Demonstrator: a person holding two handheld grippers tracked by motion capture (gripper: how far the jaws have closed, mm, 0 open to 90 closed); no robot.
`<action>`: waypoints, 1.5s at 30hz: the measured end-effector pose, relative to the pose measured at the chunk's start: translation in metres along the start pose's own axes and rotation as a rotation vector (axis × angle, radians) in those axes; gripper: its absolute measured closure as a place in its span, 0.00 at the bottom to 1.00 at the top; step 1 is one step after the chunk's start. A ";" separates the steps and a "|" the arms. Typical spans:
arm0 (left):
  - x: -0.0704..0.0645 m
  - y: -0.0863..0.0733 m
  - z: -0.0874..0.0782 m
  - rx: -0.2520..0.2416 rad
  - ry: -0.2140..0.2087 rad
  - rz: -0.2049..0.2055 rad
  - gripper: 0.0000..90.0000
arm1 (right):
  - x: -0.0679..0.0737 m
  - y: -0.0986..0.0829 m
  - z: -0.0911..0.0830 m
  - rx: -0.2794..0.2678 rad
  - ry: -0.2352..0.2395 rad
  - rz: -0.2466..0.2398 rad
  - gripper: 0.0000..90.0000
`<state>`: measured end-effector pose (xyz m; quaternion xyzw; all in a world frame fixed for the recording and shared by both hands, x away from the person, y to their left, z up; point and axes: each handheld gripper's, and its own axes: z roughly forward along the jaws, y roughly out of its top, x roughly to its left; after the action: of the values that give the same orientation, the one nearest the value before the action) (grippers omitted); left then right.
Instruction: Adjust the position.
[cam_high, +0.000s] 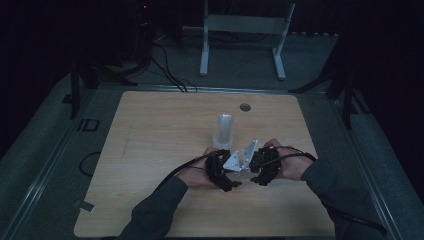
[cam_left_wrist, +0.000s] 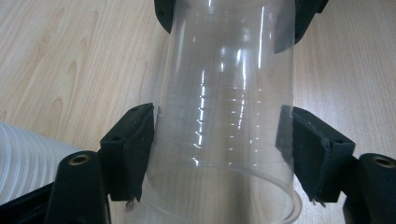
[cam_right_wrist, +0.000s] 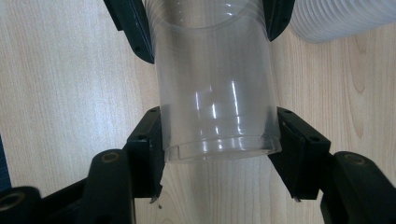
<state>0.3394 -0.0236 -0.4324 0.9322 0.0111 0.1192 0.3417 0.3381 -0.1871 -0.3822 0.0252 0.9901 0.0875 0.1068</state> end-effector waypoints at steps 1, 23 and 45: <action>-0.010 0.000 0.008 -0.116 -0.001 -0.138 0.32 | 0.000 0.000 0.000 -0.001 0.002 0.003 0.46; 0.001 0.002 -0.004 -0.066 0.065 -0.065 0.23 | -0.005 -0.019 0.001 -0.016 -0.013 0.101 0.46; 0.006 -0.001 -0.009 -0.099 0.110 -0.105 0.25 | -0.009 -0.047 0.010 -0.033 -0.064 0.268 0.46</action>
<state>0.3432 -0.0165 -0.4247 0.9042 0.0729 0.1527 0.3921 0.3476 -0.2323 -0.3984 0.1584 0.9724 0.1163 0.1262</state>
